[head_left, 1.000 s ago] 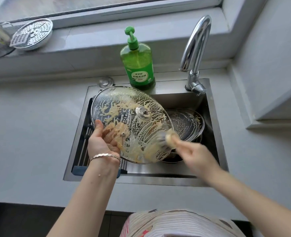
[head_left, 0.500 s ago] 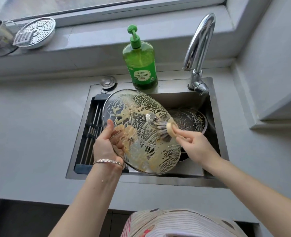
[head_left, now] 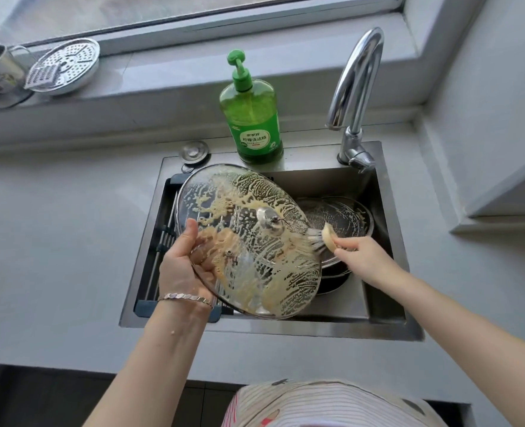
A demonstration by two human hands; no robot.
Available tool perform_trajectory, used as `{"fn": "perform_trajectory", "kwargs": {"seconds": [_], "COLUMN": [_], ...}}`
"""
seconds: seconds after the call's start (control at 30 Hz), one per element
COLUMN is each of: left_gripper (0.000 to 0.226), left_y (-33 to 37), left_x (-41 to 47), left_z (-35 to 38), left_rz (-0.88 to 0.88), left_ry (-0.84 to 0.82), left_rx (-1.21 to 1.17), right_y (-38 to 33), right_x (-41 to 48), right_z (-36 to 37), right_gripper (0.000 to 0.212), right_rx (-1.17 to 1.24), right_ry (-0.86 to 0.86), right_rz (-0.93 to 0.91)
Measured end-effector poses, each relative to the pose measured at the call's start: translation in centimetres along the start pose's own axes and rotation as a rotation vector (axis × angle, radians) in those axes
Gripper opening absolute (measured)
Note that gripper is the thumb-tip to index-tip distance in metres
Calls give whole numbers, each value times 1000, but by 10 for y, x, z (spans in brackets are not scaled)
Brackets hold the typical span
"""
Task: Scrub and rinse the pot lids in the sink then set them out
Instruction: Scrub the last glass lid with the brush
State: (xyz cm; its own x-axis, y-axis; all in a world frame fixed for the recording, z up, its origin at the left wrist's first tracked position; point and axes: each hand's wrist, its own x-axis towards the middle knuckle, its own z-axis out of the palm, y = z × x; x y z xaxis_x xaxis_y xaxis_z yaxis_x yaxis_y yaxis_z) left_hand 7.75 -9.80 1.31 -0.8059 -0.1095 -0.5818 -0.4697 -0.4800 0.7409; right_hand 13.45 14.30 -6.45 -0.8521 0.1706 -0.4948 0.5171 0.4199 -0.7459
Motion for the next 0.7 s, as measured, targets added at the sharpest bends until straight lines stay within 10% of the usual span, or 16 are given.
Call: {"fn": "perform_trajectory", "kwargs": {"seconds": [0.13,0.23,0.37,0.47,0.6,0.7], "left_gripper": [24,27,58,88,18,14], "left_y": [2,1,-6,-22,-34,-40], "left_x": [1,3,2,10,18,24], "left_z": [-2,-5,-7,-15,-15,-7], "left_rz": [3,-55,-200,-286,-329,-368], "left_ry": [-20,-66,-231,-292,-178,-106], "left_rx": [8,-31,-132,-132,-40,154], "right_y": [-11,9,19,12,3,-8], "right_x": [-8,0,-8,-14,-13,-18], "right_z": [9,-2,-4,-10,-23,-33], "right_gripper": [38,42,48,44,40,21], "right_rx": [161,65,855,1252,1360,1379], "right_ry": [-42,96,21,-132,-162,-91], "right_rz": [-145,95,519,439,314,283]}}
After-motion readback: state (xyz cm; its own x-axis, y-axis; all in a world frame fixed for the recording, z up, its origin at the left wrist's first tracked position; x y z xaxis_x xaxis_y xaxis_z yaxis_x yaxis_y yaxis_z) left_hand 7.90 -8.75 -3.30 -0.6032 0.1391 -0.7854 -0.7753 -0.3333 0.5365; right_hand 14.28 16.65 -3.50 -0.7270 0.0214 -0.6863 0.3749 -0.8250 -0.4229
